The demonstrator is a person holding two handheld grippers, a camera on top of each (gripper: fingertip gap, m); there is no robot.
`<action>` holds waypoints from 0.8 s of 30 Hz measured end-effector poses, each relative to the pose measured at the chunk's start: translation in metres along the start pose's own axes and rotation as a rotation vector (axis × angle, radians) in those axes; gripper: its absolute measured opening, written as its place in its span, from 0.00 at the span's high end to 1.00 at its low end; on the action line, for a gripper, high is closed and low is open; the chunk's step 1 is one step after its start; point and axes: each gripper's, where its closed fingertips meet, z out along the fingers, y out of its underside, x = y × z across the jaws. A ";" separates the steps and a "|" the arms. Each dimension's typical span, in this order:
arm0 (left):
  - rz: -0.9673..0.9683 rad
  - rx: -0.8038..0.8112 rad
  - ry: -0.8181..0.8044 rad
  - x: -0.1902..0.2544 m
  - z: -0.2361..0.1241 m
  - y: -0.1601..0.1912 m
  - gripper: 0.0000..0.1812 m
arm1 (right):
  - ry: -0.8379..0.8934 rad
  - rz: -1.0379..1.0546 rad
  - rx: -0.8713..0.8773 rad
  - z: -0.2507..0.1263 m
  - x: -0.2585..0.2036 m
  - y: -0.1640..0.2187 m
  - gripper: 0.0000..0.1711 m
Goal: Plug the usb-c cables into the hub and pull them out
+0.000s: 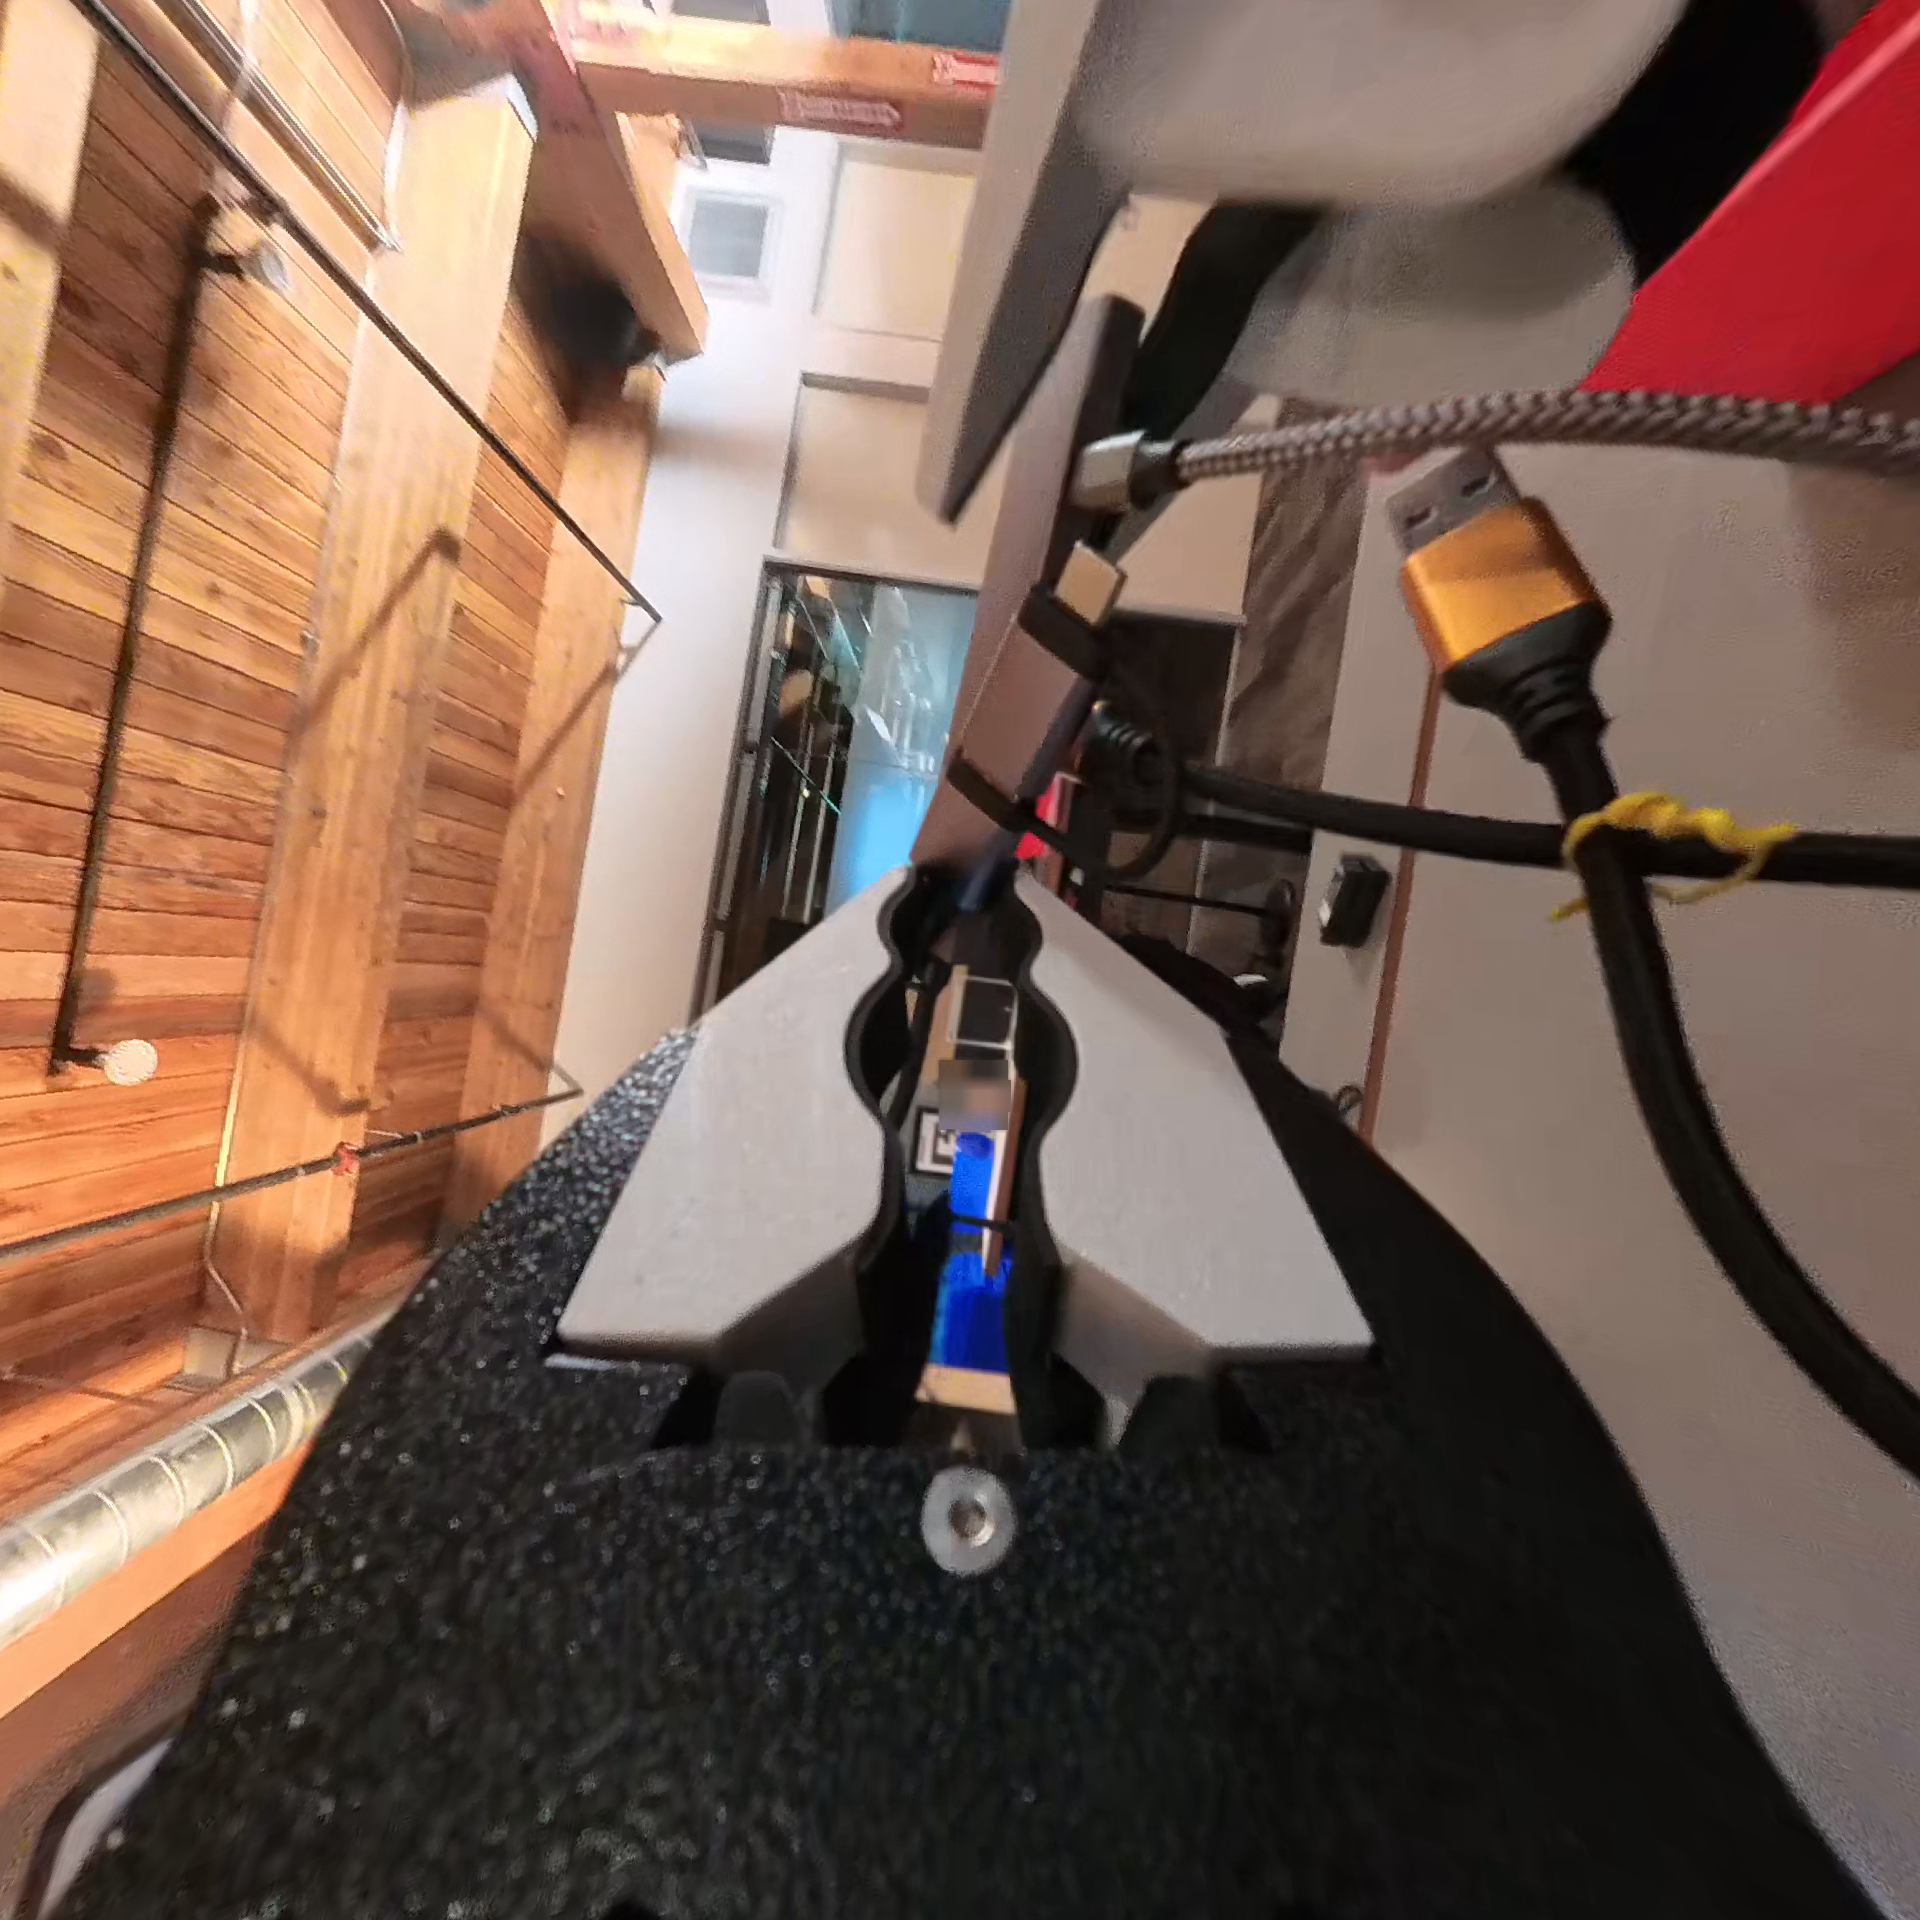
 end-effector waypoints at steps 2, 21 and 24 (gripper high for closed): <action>0.009 0.021 -0.019 -0.002 0.003 -0.011 0.94 | 0.028 -0.044 -0.003 -0.003 0.001 -0.006 0.86; -0.797 0.218 0.925 0.102 -0.064 -0.041 0.77 | -0.159 -0.853 -0.881 -0.031 0.004 0.105 0.95; -0.804 0.199 0.954 0.115 -0.066 -0.038 0.88 | -0.169 -0.906 -0.973 -0.034 0.007 0.123 0.95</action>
